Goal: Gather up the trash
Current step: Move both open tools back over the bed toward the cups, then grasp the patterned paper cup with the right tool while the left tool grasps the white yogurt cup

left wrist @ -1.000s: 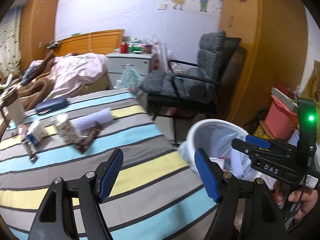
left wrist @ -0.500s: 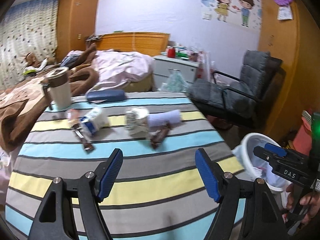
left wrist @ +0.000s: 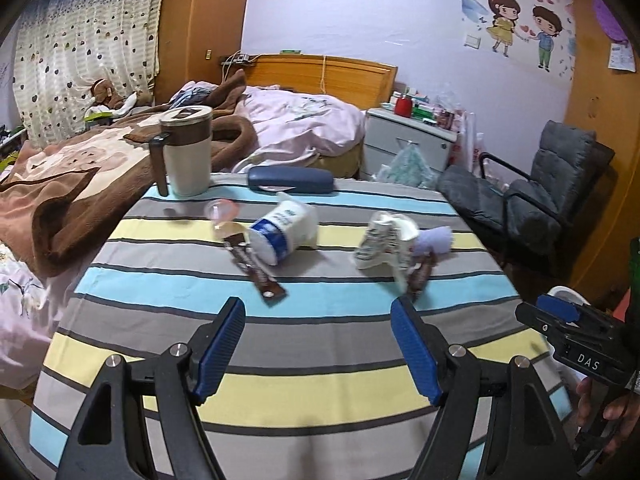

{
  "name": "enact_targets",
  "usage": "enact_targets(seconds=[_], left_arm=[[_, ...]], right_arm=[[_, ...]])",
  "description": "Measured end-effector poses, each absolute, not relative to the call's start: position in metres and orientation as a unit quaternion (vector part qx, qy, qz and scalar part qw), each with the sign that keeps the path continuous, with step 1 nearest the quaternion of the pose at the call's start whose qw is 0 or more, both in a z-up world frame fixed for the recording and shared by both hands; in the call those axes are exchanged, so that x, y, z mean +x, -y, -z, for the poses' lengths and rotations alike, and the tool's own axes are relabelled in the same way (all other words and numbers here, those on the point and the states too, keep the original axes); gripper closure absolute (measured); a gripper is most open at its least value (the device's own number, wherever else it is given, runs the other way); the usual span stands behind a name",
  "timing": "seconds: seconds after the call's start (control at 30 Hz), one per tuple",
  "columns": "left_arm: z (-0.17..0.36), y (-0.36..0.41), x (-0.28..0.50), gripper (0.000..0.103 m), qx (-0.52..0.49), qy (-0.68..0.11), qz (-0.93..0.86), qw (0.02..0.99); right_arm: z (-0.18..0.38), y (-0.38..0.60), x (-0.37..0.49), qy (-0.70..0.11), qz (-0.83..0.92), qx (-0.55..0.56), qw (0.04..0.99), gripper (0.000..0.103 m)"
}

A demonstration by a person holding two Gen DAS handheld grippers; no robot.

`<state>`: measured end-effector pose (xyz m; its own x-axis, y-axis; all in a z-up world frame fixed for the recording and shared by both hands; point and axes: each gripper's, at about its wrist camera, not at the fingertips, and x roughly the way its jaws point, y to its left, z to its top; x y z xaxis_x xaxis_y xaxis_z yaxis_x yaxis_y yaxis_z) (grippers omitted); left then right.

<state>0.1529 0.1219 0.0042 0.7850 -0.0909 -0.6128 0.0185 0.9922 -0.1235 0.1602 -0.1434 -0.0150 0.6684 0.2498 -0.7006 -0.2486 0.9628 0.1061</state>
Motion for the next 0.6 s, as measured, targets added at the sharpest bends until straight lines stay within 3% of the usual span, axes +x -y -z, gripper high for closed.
enact_targets(seconds=[0.6], left_arm=[[0.003, -0.155, 0.211, 0.024, -0.048, -0.340, 0.028, 0.939]], right_arm=[[0.026, 0.077, 0.201, -0.390, -0.215, -0.065, 0.893, 0.044]])
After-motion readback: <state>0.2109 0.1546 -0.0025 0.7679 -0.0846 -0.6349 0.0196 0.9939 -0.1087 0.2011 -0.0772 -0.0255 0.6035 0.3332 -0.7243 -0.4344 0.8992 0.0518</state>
